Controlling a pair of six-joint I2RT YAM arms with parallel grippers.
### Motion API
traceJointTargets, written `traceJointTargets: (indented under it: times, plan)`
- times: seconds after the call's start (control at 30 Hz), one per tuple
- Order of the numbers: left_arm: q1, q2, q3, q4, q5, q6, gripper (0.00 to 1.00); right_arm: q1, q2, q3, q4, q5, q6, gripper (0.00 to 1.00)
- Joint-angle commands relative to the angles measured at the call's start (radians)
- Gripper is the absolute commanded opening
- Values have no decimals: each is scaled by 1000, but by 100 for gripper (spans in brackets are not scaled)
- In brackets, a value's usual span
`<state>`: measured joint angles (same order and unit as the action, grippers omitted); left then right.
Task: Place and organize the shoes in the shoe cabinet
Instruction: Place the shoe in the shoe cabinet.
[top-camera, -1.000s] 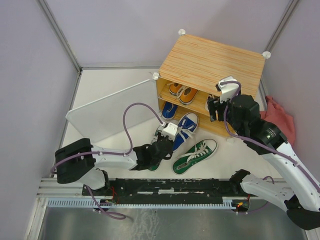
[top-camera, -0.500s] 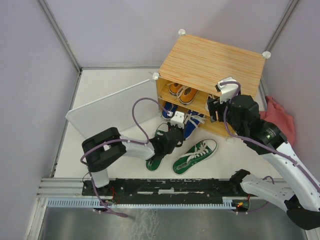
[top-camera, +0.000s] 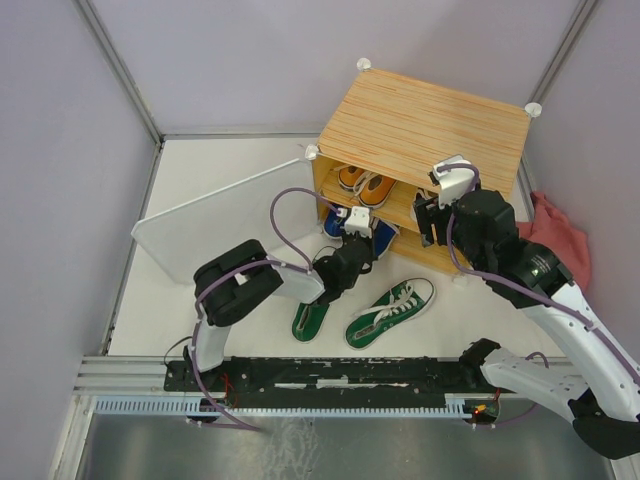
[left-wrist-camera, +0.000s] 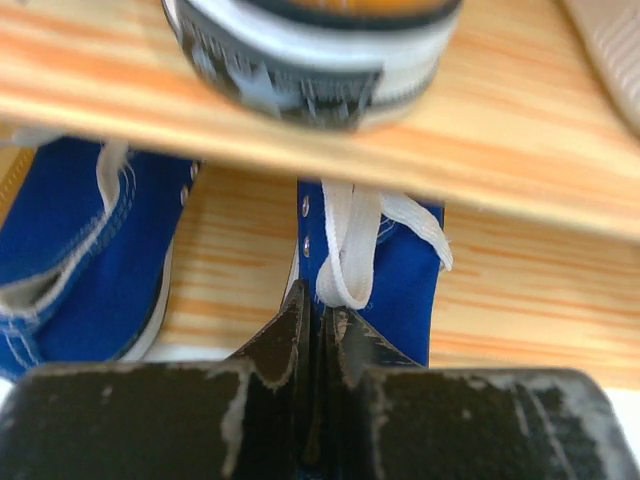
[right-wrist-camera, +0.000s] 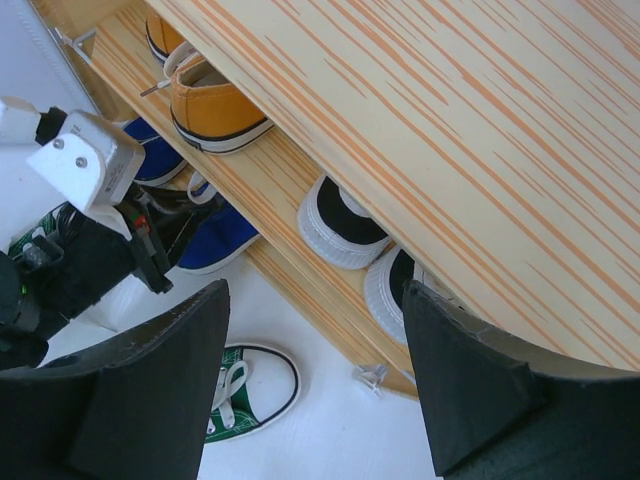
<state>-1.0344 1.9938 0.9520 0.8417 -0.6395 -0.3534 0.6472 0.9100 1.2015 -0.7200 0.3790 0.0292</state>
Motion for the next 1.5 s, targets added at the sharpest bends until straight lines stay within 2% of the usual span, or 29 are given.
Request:
traceJointTargets:
  times: [0.0, 0.17, 0.33, 0.7, 0.93, 1.1, 1.17, 1.27, 1.43, 1.47]
  plan:
    - [41, -7, 95, 160, -2, 13, 3, 3, 8, 12, 30, 24, -2, 78]
    - [79, 36, 139, 155, 23, 27, 3, 2, 21, 10, 31, 16, -1, 78]
    - [102, 100, 174, 223, 59, 69, 3, 3, 18, 10, 28, 17, -2, 78]
    - [106, 159, 209, 343, -1, 128, 3, 3, 23, 3, 25, 15, -3, 77]
    - [109, 174, 230, 343, -33, 147, 3, 3, 29, -3, 26, 15, -5, 78]
    - [111, 154, 249, 263, -31, 136, 3, 3, 29, -7, 29, 16, -5, 77]
    - [111, 146, 252, 233, -32, 123, 14, 2, 29, -10, 30, 16, -3, 77]
    - [109, 128, 235, 218, -29, 108, 22, 3, 26, -9, 28, 16, 0, 78]
    - [108, 69, 165, 225, -35, 89, 44, 3, 20, -12, 32, 9, 5, 78]
    - [108, 56, 154, 224, -34, 89, 54, 2, 20, -12, 32, 6, 6, 78]
